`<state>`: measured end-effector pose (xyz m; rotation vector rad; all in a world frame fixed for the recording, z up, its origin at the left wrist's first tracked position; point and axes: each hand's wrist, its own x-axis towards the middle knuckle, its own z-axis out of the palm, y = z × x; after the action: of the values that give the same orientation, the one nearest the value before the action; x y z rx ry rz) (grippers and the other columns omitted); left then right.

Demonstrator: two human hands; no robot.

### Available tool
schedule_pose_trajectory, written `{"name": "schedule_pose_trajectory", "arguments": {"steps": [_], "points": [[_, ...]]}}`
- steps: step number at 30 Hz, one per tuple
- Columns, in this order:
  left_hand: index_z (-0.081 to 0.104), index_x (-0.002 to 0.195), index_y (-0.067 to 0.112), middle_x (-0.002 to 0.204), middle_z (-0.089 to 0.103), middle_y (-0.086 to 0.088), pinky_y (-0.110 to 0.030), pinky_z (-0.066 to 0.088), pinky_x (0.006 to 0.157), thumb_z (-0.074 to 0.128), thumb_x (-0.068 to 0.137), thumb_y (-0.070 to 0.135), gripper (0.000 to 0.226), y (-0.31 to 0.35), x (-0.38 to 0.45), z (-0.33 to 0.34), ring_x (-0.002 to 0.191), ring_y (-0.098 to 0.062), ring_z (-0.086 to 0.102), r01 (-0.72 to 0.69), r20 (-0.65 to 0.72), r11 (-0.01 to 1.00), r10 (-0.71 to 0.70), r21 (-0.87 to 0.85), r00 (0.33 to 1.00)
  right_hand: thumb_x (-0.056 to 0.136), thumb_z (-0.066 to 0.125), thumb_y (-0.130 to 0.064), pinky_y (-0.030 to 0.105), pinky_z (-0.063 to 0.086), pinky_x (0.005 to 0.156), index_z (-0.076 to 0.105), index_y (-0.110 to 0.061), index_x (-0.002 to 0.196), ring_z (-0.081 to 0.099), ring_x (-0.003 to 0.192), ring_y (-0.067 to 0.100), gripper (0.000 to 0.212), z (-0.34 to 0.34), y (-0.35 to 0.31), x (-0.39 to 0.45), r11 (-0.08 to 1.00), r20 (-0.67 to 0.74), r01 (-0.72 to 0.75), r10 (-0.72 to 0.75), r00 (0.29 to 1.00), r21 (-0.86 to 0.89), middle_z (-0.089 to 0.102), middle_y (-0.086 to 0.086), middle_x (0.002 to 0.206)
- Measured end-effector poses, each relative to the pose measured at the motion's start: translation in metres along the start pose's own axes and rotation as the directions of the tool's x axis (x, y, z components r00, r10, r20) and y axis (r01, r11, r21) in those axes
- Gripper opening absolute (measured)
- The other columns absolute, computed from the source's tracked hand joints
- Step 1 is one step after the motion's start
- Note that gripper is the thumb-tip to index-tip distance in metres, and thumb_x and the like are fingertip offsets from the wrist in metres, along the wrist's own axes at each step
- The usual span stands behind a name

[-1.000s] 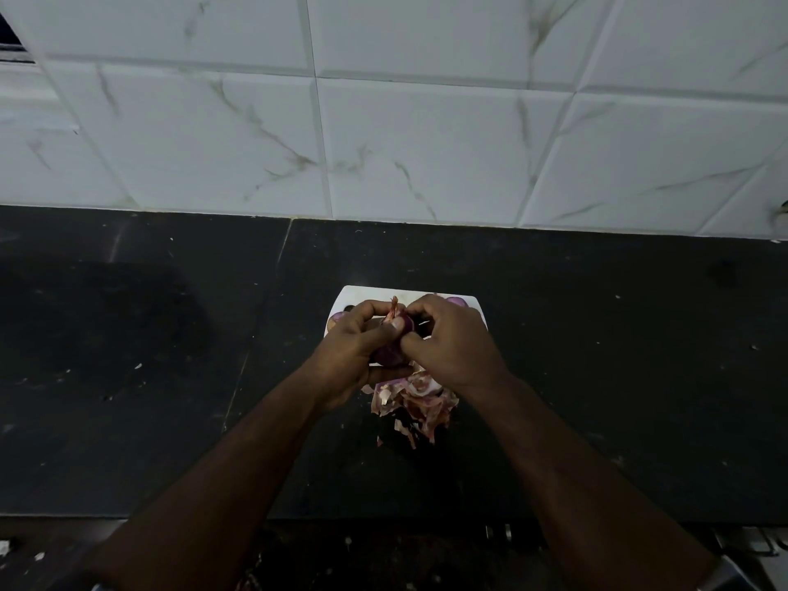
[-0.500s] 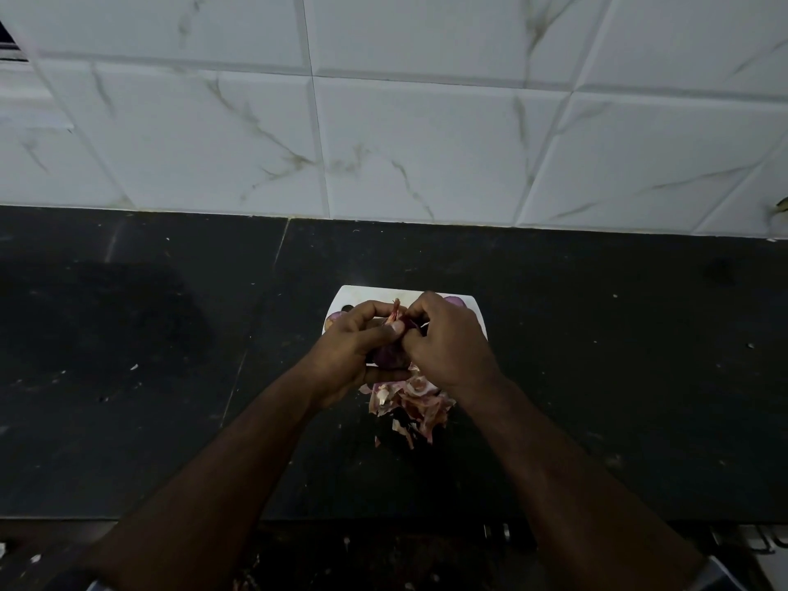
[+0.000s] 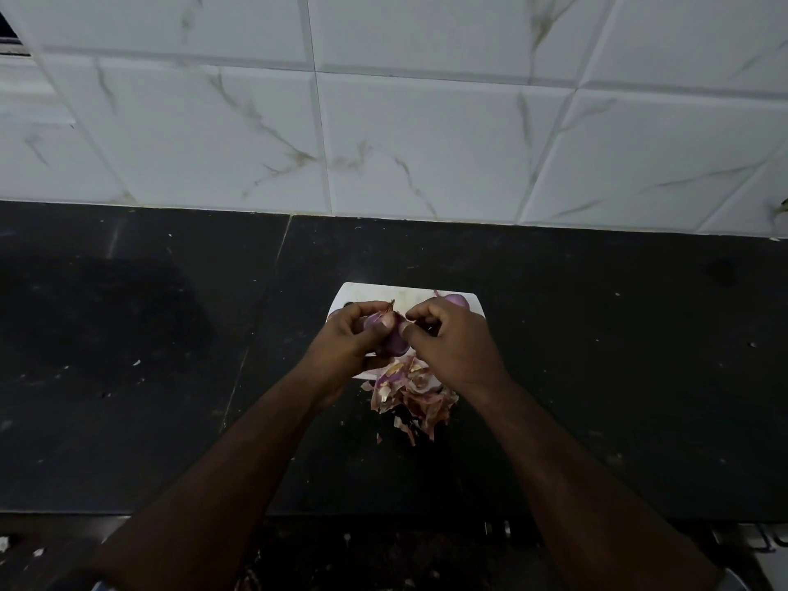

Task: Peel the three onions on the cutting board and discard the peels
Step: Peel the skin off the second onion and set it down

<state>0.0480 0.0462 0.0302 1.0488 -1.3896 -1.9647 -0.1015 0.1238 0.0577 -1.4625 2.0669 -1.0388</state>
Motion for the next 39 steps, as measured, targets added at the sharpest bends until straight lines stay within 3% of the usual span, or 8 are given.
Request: {"name": "schedule_pose_trajectory", "arguments": {"steps": [5,9,16,19,24,31,36,39], "points": [[0.055,0.133,0.019,0.128,0.057,-0.005,-0.031,0.058,0.091,0.092,0.064,0.009,0.078,-0.007,0.004,0.000,0.114,-0.022,0.063,-0.091,0.029,0.962,0.087,0.256,0.996,0.091,0.065,-0.017,0.003,0.041,0.067,0.076,-0.014,0.102,0.059,0.070,-0.003,0.016,-0.004,-0.008,-0.003,0.998,0.015,0.049,-0.049,0.999,-0.045,0.062,-0.016,0.081],[0.055,0.118,0.012,0.115,0.062,-0.004,-0.018,0.055,0.076,0.089,0.068,0.002,0.062,-0.006,0.005,0.008,0.099,-0.013,0.064,-0.162,-0.008,0.887,0.184,0.433,0.983,0.086,0.067,-0.015,0.019,0.047,0.064,0.074,-0.011,0.088,0.052,0.060,-0.001,0.008,0.001,-0.014,-0.005,0.992,-0.033,0.053,-0.057,0.998,-0.111,0.046,-0.018,0.066],[0.055,0.113,0.011,0.110,0.062,-0.004,-0.017,0.054,0.069,0.084,0.067,-0.006,0.056,0.006,0.000,0.006,0.091,-0.010,0.063,-0.162,0.041,0.886,0.160,0.435,0.986,0.088,0.064,-0.021,0.022,0.036,0.055,0.062,-0.015,0.081,0.047,0.060,0.003,0.010,0.008,-0.012,-0.002,0.984,-0.097,0.017,-0.034,0.995,-0.176,0.048,-0.011,0.065],[0.054,0.113,0.014,0.107,0.060,-0.001,-0.020,0.057,0.069,0.083,0.069,-0.005,0.056,0.007,-0.007,0.012,0.092,-0.014,0.063,-0.172,0.116,0.874,0.133,0.454,0.984,0.089,0.066,-0.026,0.032,0.048,0.063,0.061,-0.015,0.079,0.057,0.068,0.012,0.016,0.003,-0.002,0.006,0.990,-0.110,-0.023,0.008,0.994,-0.140,0.058,-0.008,0.069],[0.047,0.124,0.014,0.120,0.055,-0.005,-0.044,0.058,0.087,0.083,0.067,-0.006,0.071,0.004,-0.008,0.009,0.107,-0.022,0.061,-0.133,0.130,0.942,0.096,0.308,0.987,0.082,0.074,-0.030,0.038,0.049,0.059,0.062,-0.014,0.074,0.056,0.062,0.015,0.022,-0.002,0.004,0.008,0.993,-0.133,0.023,-0.037,0.990,-0.112,0.061,-0.004,0.064],[0.054,0.130,0.025,0.133,0.050,-0.010,-0.029,0.055,0.072,0.069,0.066,-0.001,0.072,0.003,-0.009,0.003,0.100,-0.025,0.064,-0.032,0.117,0.997,0.025,0.064,0.993,0.090,0.065,-0.015,0.043,0.061,0.074,0.066,-0.019,0.096,0.070,0.080,0.013,0.007,0.002,0.000,0.001,0.970,-0.050,-0.061,0.074,0.996,0.236,0.071,-0.003,0.090],[0.055,0.130,0.015,0.115,0.060,-0.006,-0.015,0.049,0.061,0.075,0.084,0.001,0.053,0.003,-0.009,0.011,0.079,0.001,0.066,-0.091,0.092,0.978,0.075,0.187,0.993,0.089,0.066,-0.007,0.016,0.054,0.081,0.075,-0.018,0.106,0.067,0.092,0.002,0.022,0.002,-0.003,0.002,0.988,-0.020,0.063,-0.061,0.998,0.142,0.074,-0.006,0.099],[0.056,0.132,0.022,0.117,0.059,-0.004,-0.020,0.050,0.064,0.078,0.076,0.010,0.061,0.004,-0.010,0.006,0.085,-0.009,0.065,-0.064,0.098,0.981,0.046,0.182,0.994,0.088,0.065,-0.004,0.016,0.051,0.085,0.075,-0.015,0.104,0.067,0.094,0.005,0.022,0.000,-0.002,0.004,0.995,-0.081,0.098,-0.095,0.992,0.034,0.074,-0.003,0.100]]}}
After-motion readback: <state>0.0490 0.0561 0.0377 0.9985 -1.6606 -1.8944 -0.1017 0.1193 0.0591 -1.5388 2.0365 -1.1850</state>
